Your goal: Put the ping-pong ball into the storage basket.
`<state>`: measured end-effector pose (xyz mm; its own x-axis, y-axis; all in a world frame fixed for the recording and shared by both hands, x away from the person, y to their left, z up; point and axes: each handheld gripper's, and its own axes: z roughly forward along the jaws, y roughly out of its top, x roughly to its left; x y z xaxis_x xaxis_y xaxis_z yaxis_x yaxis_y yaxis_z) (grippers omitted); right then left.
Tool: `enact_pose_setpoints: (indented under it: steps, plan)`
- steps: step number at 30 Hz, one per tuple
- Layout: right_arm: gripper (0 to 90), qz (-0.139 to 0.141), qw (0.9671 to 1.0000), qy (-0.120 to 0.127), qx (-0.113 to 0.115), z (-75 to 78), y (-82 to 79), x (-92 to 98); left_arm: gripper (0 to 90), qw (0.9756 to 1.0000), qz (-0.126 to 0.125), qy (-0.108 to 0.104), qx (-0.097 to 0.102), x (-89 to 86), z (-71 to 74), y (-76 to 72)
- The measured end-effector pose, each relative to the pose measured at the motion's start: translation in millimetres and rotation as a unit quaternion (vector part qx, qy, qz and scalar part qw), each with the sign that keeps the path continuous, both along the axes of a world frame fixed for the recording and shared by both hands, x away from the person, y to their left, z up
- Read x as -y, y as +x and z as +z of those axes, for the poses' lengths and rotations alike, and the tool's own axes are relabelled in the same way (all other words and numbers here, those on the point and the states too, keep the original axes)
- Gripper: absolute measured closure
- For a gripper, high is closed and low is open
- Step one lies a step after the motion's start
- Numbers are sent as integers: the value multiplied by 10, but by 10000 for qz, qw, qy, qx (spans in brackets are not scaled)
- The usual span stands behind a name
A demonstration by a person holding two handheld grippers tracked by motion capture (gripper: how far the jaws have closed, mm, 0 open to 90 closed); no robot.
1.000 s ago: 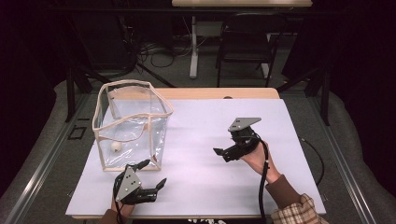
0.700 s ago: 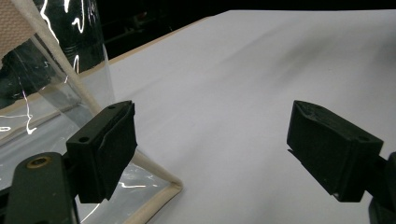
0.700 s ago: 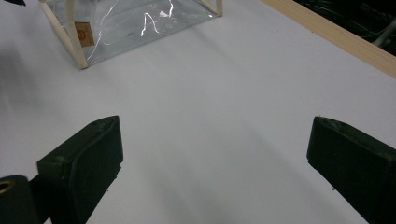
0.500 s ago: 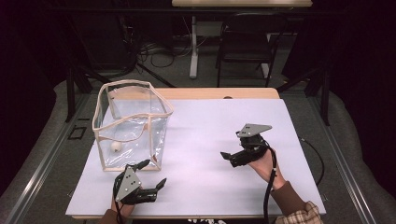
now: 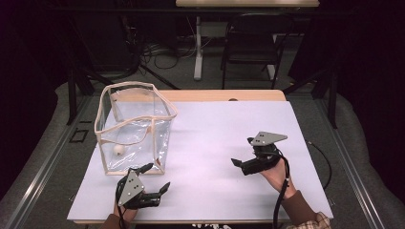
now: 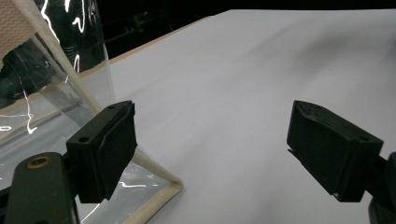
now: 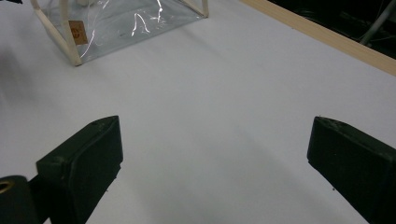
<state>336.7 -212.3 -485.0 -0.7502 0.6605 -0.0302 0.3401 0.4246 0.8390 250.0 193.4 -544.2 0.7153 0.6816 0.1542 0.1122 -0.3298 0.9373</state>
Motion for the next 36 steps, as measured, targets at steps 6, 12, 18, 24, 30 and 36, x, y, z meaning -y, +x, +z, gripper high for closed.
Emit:
enact_pose_setpoints:
  steps: [6, 12, 18, 24, 30, 36]
  plan:
    - [30, -33, 10000, 71, 46, -55, -69, 73, 158, 10000, -7, 23, -1, -2, 0, 3]
    - [29, 16, 9998, 126, 166, -73, -139, 106, 158, 10000, 14, 4, -18, -7, -3, 2]
    - [28, 74, 9993, 168, 331, -99, -229, 186, 157, 10000, 6, 26, -8, -2, -3, 0]
    - [24, 107, 9986, 206, 468, -144, -317, 253, 158, 10000, 16, 17, -13, -3, -5, 1]
    - [23, 138, 9977, 263, 609, -184, -404, 305, 158, 10000, 19, -13, -14, -5, -6, -1]
    - [21, 165, 9971, 299, 673, -248, -470, 349, 158, 10000, 16, 8, -17, -6, -5, 0]
